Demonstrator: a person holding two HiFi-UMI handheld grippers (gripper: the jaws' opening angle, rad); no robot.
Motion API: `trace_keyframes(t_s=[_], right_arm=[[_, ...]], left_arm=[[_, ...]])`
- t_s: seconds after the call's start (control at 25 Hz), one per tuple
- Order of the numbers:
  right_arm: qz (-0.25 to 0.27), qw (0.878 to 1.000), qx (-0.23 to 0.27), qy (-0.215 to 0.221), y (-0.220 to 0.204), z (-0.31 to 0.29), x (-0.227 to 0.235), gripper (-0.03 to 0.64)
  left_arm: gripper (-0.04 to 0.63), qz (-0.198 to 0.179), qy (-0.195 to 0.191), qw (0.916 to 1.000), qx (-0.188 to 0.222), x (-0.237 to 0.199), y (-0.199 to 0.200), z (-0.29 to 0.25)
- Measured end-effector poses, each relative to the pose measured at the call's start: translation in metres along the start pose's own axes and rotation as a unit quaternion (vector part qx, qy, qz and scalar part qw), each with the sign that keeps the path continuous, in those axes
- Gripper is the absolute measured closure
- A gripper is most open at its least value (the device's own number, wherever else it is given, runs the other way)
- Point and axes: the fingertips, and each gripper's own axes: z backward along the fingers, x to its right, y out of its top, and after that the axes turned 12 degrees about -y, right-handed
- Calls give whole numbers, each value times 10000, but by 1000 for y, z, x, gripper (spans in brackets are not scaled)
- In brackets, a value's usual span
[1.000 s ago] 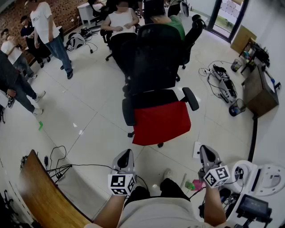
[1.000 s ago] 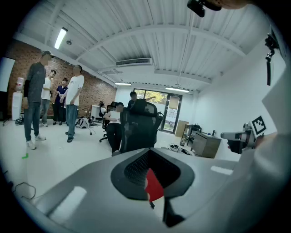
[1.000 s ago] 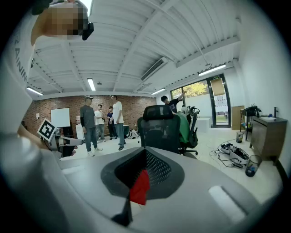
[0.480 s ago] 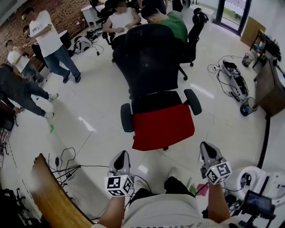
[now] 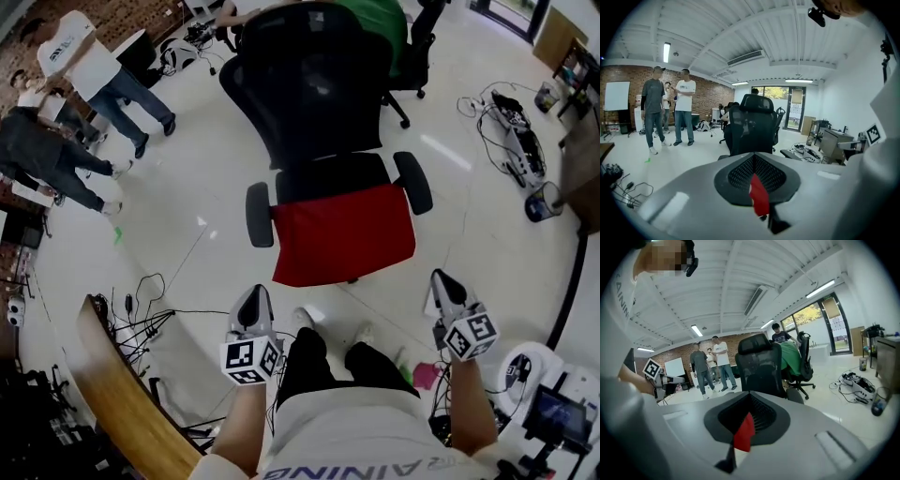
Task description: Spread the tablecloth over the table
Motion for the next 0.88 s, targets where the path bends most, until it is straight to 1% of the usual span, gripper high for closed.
trace_keyframes(t_s=[0.08,0.2,0.32,0.44,0.56,0.64,0.76,0.8,0.88], right_arm=[[-106,9998,-171,-55,-22,-9,11,612],[-207,9986,-478,-131,-66,-23,26,612],[-173,9967,-761,-203,-118,-46,34,612],[-77,9948,-1000,-186,-174,-81,35,612],[-65,9923,-1227,-171,-229,-105,35,612],[-76,9907,-1353,-134,-260,-113,34,612],[-76,9880,-1540,-16,-301,-115,31,612],[-66,9872,-1596,20,-313,-115,29,612],[-50,9855,-1694,88,-332,-114,27,612]], left_arm=[[588,198,19,9997,-145,-7,-28,-14],[588,681,111,9966,-445,-21,-94,-31],[588,1148,307,9900,-759,-38,-170,-50],[588,1428,558,9830,-1006,-54,-239,-76],[588,1729,740,9750,-1187,-65,-298,-91],[577,2044,719,9679,-1275,-70,-333,-100],[495,2576,455,9560,-1331,-70,-375,-113],[472,2713,379,9528,-1309,-72,-385,-117],[455,3047,283,9453,-1133,-76,-397,-124]])
